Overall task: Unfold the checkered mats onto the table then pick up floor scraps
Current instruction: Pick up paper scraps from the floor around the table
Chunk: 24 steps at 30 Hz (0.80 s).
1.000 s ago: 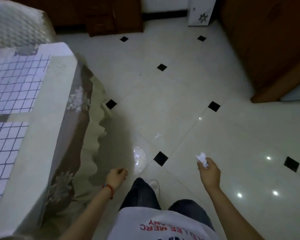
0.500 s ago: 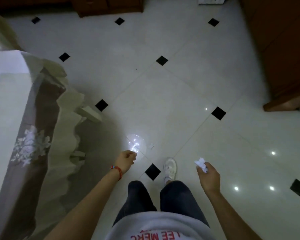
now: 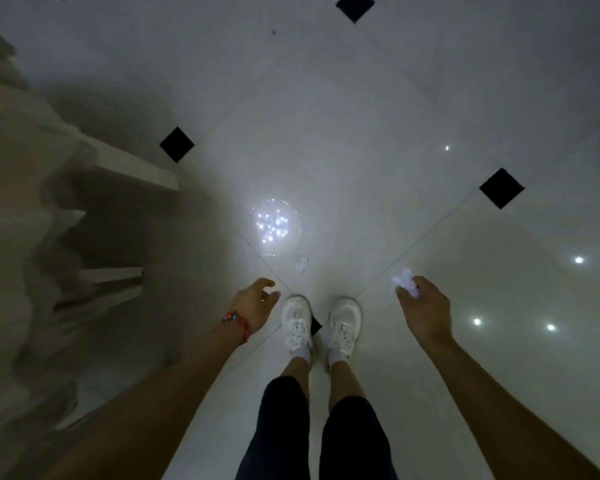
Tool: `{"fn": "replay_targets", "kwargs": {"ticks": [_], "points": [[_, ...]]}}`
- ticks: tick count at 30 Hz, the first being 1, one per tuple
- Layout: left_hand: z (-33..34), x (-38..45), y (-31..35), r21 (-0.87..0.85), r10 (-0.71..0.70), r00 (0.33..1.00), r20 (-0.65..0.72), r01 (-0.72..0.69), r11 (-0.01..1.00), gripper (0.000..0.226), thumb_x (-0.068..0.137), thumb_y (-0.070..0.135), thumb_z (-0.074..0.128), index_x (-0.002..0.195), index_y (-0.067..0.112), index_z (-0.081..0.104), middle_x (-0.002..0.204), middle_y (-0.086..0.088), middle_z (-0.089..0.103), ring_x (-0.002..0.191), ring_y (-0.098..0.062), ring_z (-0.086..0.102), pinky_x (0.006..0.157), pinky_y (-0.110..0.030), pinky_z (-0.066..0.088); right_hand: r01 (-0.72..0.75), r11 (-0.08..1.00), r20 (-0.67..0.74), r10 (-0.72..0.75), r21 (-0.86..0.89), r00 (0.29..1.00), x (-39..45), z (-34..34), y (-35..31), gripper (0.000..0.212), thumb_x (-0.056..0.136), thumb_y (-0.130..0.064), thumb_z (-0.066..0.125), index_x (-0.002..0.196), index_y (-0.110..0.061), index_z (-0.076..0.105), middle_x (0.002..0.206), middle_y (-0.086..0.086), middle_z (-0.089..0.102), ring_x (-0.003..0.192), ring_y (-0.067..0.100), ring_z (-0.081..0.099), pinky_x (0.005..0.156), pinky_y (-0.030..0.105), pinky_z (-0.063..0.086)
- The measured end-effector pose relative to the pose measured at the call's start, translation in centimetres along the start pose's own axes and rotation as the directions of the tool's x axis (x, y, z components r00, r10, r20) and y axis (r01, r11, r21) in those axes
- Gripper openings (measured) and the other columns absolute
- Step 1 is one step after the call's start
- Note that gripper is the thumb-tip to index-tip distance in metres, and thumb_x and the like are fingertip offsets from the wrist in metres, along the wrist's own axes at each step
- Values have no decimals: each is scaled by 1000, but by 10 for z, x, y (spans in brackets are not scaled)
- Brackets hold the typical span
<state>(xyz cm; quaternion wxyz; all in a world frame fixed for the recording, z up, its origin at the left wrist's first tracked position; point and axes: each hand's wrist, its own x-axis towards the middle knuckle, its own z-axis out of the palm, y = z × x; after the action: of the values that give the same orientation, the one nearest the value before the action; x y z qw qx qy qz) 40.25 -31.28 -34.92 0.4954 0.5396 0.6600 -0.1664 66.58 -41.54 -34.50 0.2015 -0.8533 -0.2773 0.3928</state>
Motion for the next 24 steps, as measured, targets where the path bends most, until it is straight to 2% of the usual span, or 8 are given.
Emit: {"fn": "replay_targets", "kwargs": {"ticks": [5, 8, 11, 13, 15, 19, 22, 24], "points": [[52, 118, -27, 148, 45, 999, 24, -48, 988, 40, 91, 29, 49, 127, 12, 46, 113, -18, 64, 106, -30, 58, 88, -29, 42, 4, 994, 29, -1, -105, 1000, 79, 73, 56, 24, 90, -17, 56, 67, -12, 50, 76, 12, 59, 75, 28, 56, 57, 20, 23], [90, 184, -43, 167, 50, 999, 22, -53, 984, 39, 91, 25, 49, 127, 8, 46, 120, -20, 58, 111, -30, 54, 94, -33, 41, 55, 988, 95, -42, -141, 995, 115, 120, 87, 19, 89, -17, 57, 78, -3, 63, 88, 15, 66, 78, 25, 57, 61, 18, 26], [130, 241, -62, 175, 44, 999, 24, -48, 983, 42, 90, 21, 51, 129, 9, 43, 126, -22, 50, 116, -32, 49, 100, -39, 40, 137, 977, 178, -107, -166, 978, 140, 166, 119, 12, 88, -8, 58, 83, -4, 68, 80, 10, 62, 74, 19, 50, 60, 16, 23], [155, 275, -75, 178, 46, 999, -1, -45, 983, 45, 89, 19, 52, 132, 10, 41, 129, -23, 45, 118, -35, 46, 100, -40, 40, 113, 981, 194, -81, -156, 978, 154, 196, 141, 16, 88, -11, 58, 74, -12, 64, 72, 0, 54, 71, 18, 47, 59, 18, 23], [175, 306, -87, 195, 54, 998, -42, -45, 980, 47, 88, 16, 53, 133, 13, 40, 132, -22, 41, 120, -36, 43, 98, -40, 40, 39, 987, 167, -12, -156, 986, 166, 223, 164, 31, 89, -18, 57, 60, -20, 48, 61, -3, 48, 62, 18, 44, 60, 23, 25], [206, 353, -107, 236, 137, 987, -86, -114, 965, 46, 85, 8, 53, 130, 16, 46, 133, -20, 39, 122, -36, 39, 96, -44, 44, -22, 994, 117, 34, -103, 993, 179, 262, 203, 26, 88, -22, 57, 70, -3, 56, 67, 14, 59, 61, 25, 51, 54, 25, 33], [219, 367, -117, 240, 208, 971, -120, -175, 955, 35, 84, 6, 53, 119, 8, 57, 125, -21, 48, 115, -35, 46, 90, -32, 41, -11, 996, 111, 21, -91, 994, 179, 274, 223, 23, 88, -22, 56, 75, -4, 58, 70, 18, 63, 65, 31, 59, 56, 24, 40], [219, 367, -118, 195, 187, 970, -154, -156, 968, 24, 83, 7, 56, 104, 3, 65, 112, -22, 59, 104, -34, 54, 77, -23, 35, -10, 995, 105, 20, -95, 994, 178, 273, 229, 20, 87, -21, 58, 76, -4, 59, 71, 19, 63, 68, 33, 61, 59, 28, 44]]}}
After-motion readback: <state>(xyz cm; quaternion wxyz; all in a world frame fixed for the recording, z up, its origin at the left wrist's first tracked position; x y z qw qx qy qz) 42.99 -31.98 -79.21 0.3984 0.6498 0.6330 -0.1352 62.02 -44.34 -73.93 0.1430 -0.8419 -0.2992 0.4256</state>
